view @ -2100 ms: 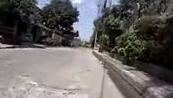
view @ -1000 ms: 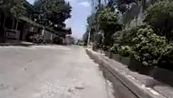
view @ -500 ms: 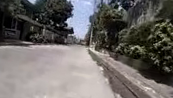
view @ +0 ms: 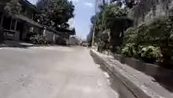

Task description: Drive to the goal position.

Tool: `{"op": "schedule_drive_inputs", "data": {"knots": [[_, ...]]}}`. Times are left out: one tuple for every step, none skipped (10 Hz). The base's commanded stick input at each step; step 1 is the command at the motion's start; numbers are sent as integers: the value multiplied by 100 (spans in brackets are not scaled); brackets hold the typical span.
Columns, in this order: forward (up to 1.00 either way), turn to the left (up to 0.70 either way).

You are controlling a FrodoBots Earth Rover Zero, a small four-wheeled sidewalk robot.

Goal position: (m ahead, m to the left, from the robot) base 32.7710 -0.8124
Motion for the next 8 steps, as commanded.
{"op": "schedule_drive_inputs", "data": {"knots": [[100, 26], [100, 37], [100, 17], [100, 3], [100, 0], [100, 0], [100, 0], [100, 0]]}}
